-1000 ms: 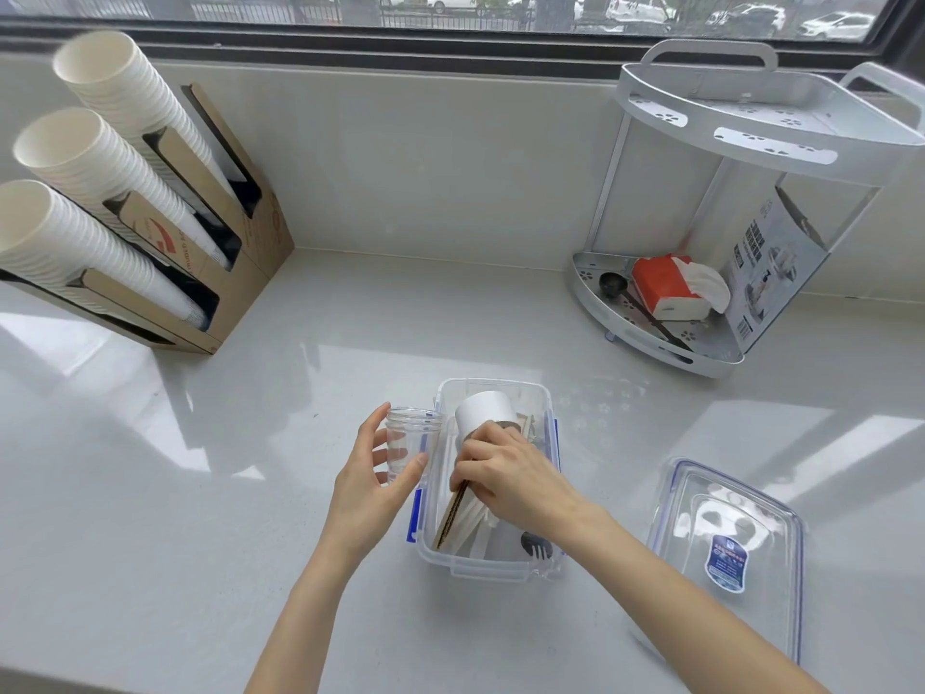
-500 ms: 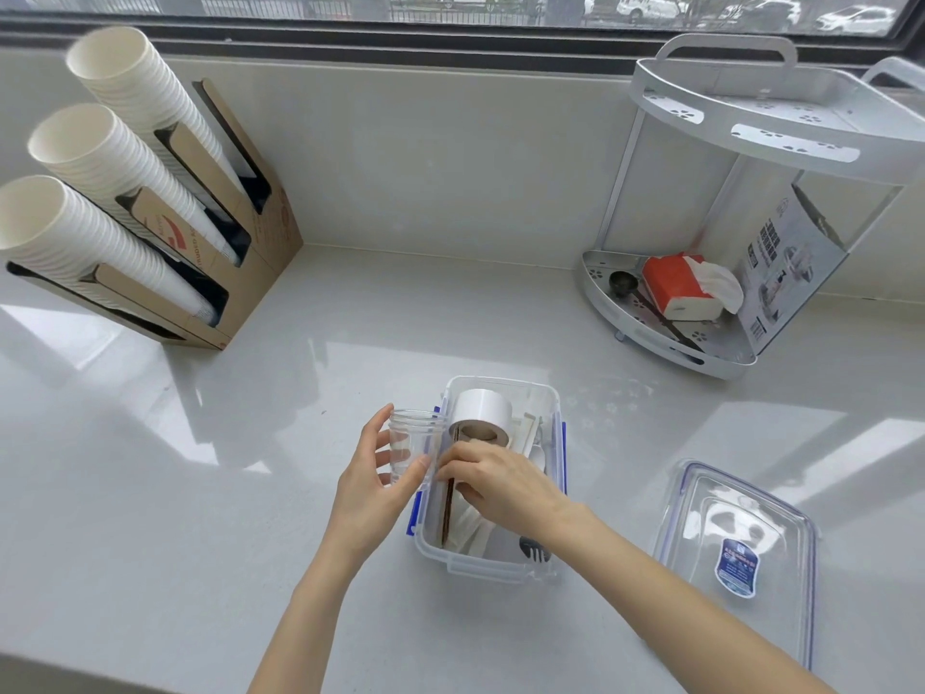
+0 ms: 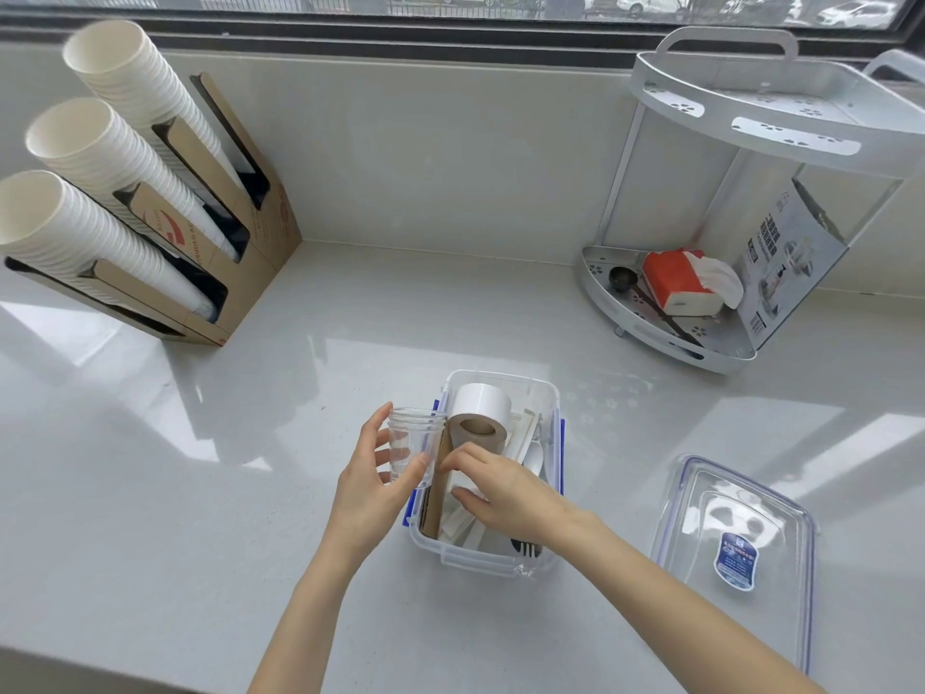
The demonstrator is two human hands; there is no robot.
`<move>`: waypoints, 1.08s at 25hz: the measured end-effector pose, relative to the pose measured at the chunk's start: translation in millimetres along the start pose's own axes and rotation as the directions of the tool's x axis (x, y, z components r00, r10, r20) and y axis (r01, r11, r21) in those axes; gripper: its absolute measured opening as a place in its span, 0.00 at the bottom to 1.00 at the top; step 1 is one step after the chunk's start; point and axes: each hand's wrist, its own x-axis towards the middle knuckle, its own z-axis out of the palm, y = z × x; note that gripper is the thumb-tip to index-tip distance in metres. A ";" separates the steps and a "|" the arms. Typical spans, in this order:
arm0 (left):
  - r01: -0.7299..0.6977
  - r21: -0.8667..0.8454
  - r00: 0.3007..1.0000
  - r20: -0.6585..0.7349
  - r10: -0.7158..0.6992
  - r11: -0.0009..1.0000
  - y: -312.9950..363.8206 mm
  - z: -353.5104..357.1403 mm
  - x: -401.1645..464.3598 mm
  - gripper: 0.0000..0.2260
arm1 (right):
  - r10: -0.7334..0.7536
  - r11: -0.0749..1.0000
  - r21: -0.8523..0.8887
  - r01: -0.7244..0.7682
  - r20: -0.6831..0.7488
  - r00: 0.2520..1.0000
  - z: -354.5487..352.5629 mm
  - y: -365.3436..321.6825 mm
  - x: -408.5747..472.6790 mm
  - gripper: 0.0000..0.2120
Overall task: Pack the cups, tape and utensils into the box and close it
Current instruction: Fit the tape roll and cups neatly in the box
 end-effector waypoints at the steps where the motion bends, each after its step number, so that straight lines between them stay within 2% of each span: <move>1: -0.004 -0.001 1.000 0.004 0.004 1.000 0.1 0.6 -0.3 0.28 | 0.010 1.000 -0.017 -0.010 0.014 1.000 -1.0 0.8 -1.5 0.17; 6: -0.028 -0.015 1.000 0.011 0.029 0.999 2.3 2.8 0.8 0.28 | -0.008 0.984 -0.175 0.018 0.061 0.998 -3.5 5.7 -0.1 0.17; 10: -0.038 -0.049 0.998 0.039 0.040 0.998 4.7 6.9 1.9 0.27 | 0.004 0.945 -0.320 0.063 0.202 0.979 -2.6 10.3 3.0 0.16; 14: -0.070 -0.002 0.996 0.060 0.070 0.998 6.5 17.6 2.1 0.28 | 0.083 0.910 -0.411 0.048 0.293 0.952 -1.8 13.2 2.0 0.17; 17: -0.135 0.152 0.990 0.068 0.126 0.979 1.5 25.9 2.4 0.29 | 0.130 0.881 -0.472 0.028 0.299 0.945 -6.5 14.7 -0.8 0.18; 21: -0.233 0.350 0.973 0.087 0.216 0.907 -3.1 36.9 0.3 0.27 | 0.157 0.859 -0.511 0.035 0.328 0.931 -11.8 13.8 -7.1 0.19; 24: -0.296 0.541 0.951 0.088 0.297 0.788 -5.5 47.8 1.4 0.26 | 0.158 0.856 -0.516 0.029 0.315 0.936 -10.2 16.1 -9.5 0.19; 27: -0.286 0.689 0.947 0.096 0.307 0.666 -10.7 55.2 2.1 0.27 | 0.142 0.862 -0.506 0.028 0.295 0.945 -8.8 17.3 -11.1 0.19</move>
